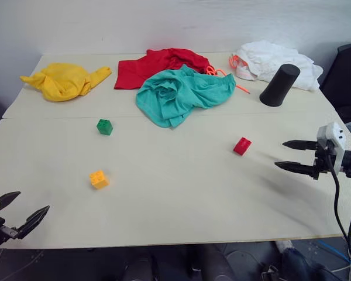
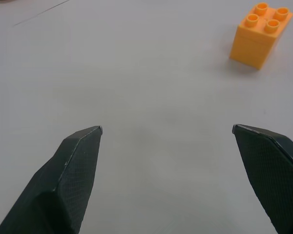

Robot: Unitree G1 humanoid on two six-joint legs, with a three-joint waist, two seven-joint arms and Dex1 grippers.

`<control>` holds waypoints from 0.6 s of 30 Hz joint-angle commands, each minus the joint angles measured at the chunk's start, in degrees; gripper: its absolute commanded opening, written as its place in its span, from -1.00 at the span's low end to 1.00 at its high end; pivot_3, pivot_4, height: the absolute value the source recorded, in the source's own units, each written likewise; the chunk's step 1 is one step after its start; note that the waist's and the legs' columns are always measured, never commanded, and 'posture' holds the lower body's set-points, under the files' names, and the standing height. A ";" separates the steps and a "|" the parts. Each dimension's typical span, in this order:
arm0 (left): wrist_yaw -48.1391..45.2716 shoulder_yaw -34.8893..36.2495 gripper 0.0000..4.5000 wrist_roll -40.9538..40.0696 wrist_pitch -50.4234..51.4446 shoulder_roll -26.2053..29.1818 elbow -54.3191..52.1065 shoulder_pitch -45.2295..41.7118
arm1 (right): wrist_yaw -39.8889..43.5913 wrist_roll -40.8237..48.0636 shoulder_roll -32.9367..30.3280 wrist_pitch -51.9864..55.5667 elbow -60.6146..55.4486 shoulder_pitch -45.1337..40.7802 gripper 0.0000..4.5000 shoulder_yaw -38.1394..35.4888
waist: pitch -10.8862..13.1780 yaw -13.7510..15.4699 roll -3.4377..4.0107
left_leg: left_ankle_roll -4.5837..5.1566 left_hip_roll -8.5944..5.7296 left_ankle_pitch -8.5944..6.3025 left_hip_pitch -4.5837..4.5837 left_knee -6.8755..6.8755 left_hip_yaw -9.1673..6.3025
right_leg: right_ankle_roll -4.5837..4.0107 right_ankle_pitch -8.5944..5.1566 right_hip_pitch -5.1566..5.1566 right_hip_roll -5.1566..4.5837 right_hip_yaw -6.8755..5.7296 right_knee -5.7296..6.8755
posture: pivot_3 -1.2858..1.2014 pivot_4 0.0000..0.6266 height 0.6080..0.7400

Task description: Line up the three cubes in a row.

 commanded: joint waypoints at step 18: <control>3.61 0.32 1.00 0.11 1.67 -0.44 -2.32 -0.12 | -4.62 3.09 -1.14 5.21 -9.89 3.70 1.00 -2.89 | 0.00 -0.01 0.00 | 0.00 0.00 0.00 0.00 -0.01 -0.01 | 0.00 0.00 0.00 0.00 0.00 0.00 | 0.03 -0.52 1.00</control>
